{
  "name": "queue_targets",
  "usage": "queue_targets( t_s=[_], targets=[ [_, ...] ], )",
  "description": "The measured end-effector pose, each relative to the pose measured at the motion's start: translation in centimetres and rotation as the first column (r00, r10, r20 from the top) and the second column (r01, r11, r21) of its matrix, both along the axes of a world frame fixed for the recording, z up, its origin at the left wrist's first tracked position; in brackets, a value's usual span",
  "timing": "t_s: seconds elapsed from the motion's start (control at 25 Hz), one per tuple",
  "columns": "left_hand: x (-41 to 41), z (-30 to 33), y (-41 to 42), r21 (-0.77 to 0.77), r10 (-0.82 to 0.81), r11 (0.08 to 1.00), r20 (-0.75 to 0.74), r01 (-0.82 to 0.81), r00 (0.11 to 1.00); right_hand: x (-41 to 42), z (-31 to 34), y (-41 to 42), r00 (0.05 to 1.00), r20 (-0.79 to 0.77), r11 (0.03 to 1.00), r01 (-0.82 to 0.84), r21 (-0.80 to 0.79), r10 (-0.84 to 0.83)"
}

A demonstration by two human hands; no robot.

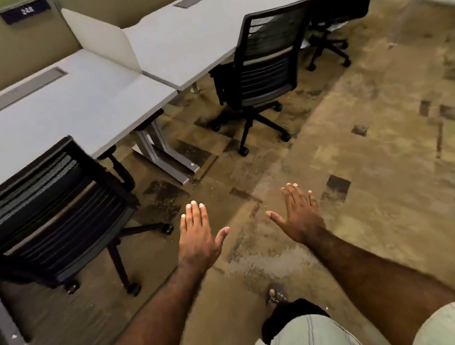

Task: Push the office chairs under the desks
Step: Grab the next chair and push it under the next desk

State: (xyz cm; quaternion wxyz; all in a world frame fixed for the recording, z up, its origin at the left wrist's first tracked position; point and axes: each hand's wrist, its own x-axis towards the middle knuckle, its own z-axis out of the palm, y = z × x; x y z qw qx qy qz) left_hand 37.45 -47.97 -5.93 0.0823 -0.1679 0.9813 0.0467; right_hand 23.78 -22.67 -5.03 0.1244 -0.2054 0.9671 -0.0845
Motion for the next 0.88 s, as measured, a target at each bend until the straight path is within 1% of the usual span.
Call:
queue_targets(
  t_s=[0.08,0.16,0.2,0.28,0.36,0.44,0.48,0.64,0.72,0.88],
  targets=[
    [-3.6,-0.4,1.4,0.034,-0.069,0.997,0.016,0.069,0.997,-2.1,-0.2,2.1,0.998,0.005,0.998,0.066,0.019,-0.066],
    [-7.4,-0.6,2.9,0.053,-0.124,0.991,-0.006,0.124,0.992,-4.5,-0.5,3.8,0.993,-0.005,0.992,0.115,0.043,-0.115],
    [-7.6,-0.5,3.3,0.066,-0.129,0.989,-0.019,0.13,0.991,-4.4,-0.6,4.1,0.994,-0.009,0.992,0.11,0.064,-0.109],
    [-11.7,-0.3,4.8,0.1,-0.179,0.979,-0.019,0.18,0.984,-7.0,-0.7,5.3,0.991,-0.015,0.988,0.132,0.076,-0.131],
    [-15.5,-0.6,6.2,0.09,-0.219,0.971,-0.036,0.222,0.975,-9.7,-0.8,6.1,0.987,-0.032,0.983,0.162,0.082,-0.16],
    [-17.7,-0.4,6.7,0.084,-0.245,0.965,-0.031,0.247,0.969,-11.1,-0.8,6.4,0.99,-0.033,0.985,0.143,0.099,-0.14],
    [-19.7,-0.6,7.4,0.094,-0.268,0.958,-0.023,0.269,0.963,-12.4,-0.8,7.4,0.987,-0.018,0.983,0.163,0.09,-0.162],
    [-26.4,-1.1,10.4,0.11,-0.322,0.94,-0.028,0.323,0.946,-16.8,-1.1,10.7,0.973,-0.037,0.97,0.232,0.067,-0.23],
    [-28.4,-1.2,11.4,0.093,-0.348,0.933,-0.01,0.348,0.937,-18.1,-1.0,11.8,0.967,-0.032,0.965,0.254,0.058,-0.253],
    [-33.6,-1.6,14.0,0.113,-0.421,0.901,-0.007,0.419,0.907,-21.4,-1.6,14.4,0.947,-0.06,0.946,0.318,0.065,-0.315]
  ],
)
